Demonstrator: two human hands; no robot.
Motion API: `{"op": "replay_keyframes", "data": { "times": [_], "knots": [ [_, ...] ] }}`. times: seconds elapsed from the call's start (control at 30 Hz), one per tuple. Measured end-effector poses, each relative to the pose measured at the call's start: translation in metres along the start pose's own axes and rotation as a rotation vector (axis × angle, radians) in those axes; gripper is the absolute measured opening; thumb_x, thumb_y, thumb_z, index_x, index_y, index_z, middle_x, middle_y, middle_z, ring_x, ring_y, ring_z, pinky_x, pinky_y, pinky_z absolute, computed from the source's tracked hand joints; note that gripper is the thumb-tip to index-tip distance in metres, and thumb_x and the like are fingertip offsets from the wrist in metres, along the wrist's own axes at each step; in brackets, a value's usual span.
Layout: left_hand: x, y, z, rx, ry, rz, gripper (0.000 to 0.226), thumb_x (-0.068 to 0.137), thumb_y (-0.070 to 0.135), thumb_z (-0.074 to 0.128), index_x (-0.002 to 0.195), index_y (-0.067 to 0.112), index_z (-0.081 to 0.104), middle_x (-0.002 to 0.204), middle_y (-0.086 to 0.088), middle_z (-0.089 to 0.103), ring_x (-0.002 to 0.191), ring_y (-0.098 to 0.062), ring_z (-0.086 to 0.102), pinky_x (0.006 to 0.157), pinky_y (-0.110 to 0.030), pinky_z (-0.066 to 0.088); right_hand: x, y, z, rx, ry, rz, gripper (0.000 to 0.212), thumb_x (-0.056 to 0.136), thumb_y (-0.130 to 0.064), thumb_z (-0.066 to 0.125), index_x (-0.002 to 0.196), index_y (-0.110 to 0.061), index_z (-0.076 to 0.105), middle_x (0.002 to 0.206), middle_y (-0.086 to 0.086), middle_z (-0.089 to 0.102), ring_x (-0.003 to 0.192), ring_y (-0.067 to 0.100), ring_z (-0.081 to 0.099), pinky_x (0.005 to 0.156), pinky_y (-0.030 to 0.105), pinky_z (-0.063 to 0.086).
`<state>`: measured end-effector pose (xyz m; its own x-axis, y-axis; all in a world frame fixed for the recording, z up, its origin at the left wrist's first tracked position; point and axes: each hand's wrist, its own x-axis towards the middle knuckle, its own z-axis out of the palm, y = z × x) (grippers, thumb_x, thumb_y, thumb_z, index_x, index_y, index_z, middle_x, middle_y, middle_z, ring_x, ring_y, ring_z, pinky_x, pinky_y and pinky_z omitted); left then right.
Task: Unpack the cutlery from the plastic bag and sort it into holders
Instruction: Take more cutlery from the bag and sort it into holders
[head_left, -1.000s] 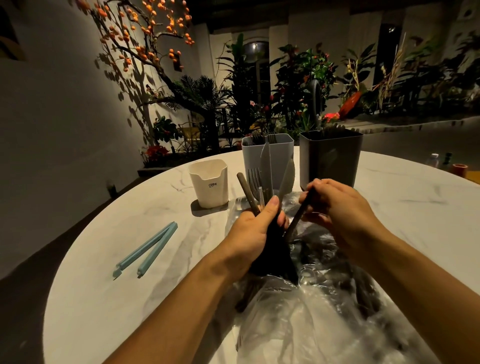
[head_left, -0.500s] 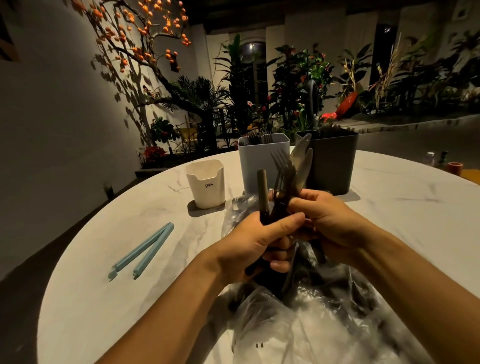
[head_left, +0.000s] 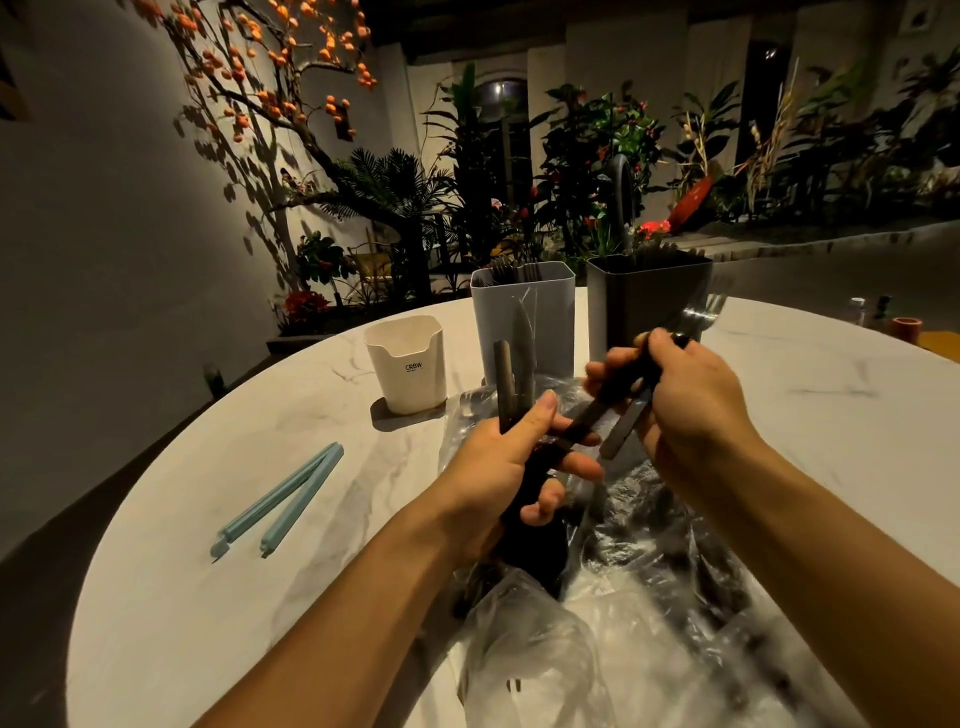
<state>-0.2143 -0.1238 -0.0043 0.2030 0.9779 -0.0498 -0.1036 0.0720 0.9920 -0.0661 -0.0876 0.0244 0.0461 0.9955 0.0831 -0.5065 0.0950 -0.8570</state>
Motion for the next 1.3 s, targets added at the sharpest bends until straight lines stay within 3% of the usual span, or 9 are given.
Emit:
{"op": "replay_keyframes", "data": {
  "times": [0.13,0.3,0.5,0.63,0.77,0.97,1.13,1.2,1.3],
  "knots": [
    [-0.001,0.0,0.003,0.058,-0.038,-0.046,0.045,0.101,0.046,0.045,0.103,0.003,0.06,0.086,-0.018,0.073,0.042,-0.011,0.045,0.038,-0.018,0.037,0.006,-0.005,-0.002,0.091,-0.036,0.025,0.018,0.107,-0.021,0.035,0.094,-0.013,0.045,0.062,-0.002,0.04,0.046,0.007,0.036,0.042,0.02,0.034],
    [-0.001,-0.004,0.007,0.078,-0.036,-0.052,0.051,0.096,0.051,0.049,0.103,0.002,0.061,0.087,-0.013,0.073,0.04,-0.011,0.043,0.037,-0.019,0.035,0.003,-0.002,0.002,-0.033,-0.193,0.054,0.02,0.106,-0.024,0.04,0.111,-0.01,0.054,0.06,-0.004,0.038,0.048,0.006,0.03,0.042,0.018,0.027],
    [-0.005,-0.003,0.002,0.158,-0.131,-0.012,0.023,0.101,0.03,0.055,0.104,0.01,0.066,0.104,-0.017,0.074,0.04,-0.008,0.04,0.04,-0.019,0.033,0.001,0.001,0.0,0.003,-0.199,0.014,0.028,0.107,-0.027,0.036,0.107,-0.009,0.058,0.068,-0.001,0.05,0.059,0.011,0.049,0.063,0.027,0.049],
    [-0.004,-0.006,0.003,0.184,-0.091,0.002,0.014,0.101,0.018,0.057,0.102,0.01,0.069,0.083,-0.009,0.071,0.039,-0.008,0.037,0.039,-0.02,0.03,0.002,0.005,0.0,-0.072,-0.134,-0.008,0.032,0.106,-0.035,0.037,0.099,-0.014,0.06,0.076,0.001,0.057,0.073,0.014,0.055,0.076,0.031,0.05],
    [0.0,-0.01,0.004,0.155,-0.007,0.026,0.014,0.1,0.02,0.058,0.093,0.013,0.067,0.067,-0.01,0.046,0.037,-0.008,0.036,0.036,-0.02,0.029,-0.003,0.016,0.003,-0.31,-0.095,-0.026,0.04,0.106,-0.041,0.033,0.092,-0.018,0.063,0.088,0.003,0.057,0.085,0.016,0.054,0.079,0.03,0.047],
    [-0.001,-0.008,0.004,0.195,-0.039,0.031,0.013,0.099,0.02,0.06,0.099,0.01,0.068,0.055,0.004,0.059,0.037,-0.007,0.035,0.038,-0.02,0.028,-0.002,0.015,0.003,-0.448,-0.165,-0.031,0.039,0.106,-0.042,0.034,0.087,-0.02,0.06,0.087,0.001,0.056,0.087,0.016,0.054,0.081,0.031,0.046],
    [0.002,-0.01,0.002,0.157,0.022,0.047,0.021,0.096,0.029,0.064,0.096,0.008,0.069,0.083,-0.027,0.056,0.038,-0.009,0.033,0.038,-0.021,0.027,-0.004,0.014,0.002,-0.455,-0.173,-0.099,0.024,0.105,-0.025,0.042,0.095,-0.014,0.061,0.087,0.004,0.061,0.087,0.02,0.061,0.076,0.03,0.054],
    [0.003,-0.009,0.004,0.1,0.046,0.023,0.036,0.096,0.04,0.059,0.1,0.004,0.064,0.081,-0.019,0.058,0.039,-0.009,0.032,0.038,-0.021,0.025,-0.004,0.009,0.002,-0.281,-0.129,-0.079,0.025,0.106,-0.023,0.04,0.096,-0.012,0.059,0.086,0.005,0.062,0.081,0.017,0.066,0.076,0.03,0.058],
    [0.003,-0.007,0.006,-0.001,0.012,-0.024,0.066,0.098,0.061,0.037,0.11,0.003,0.067,0.084,-0.006,0.068,0.042,-0.008,0.029,0.042,-0.022,0.021,-0.002,-0.002,-0.001,-0.147,-0.08,-0.075,0.024,0.107,-0.023,0.037,0.098,-0.013,0.057,0.077,0.001,0.054,0.057,0.008,0.052,0.055,0.019,0.049]
  ]
}}
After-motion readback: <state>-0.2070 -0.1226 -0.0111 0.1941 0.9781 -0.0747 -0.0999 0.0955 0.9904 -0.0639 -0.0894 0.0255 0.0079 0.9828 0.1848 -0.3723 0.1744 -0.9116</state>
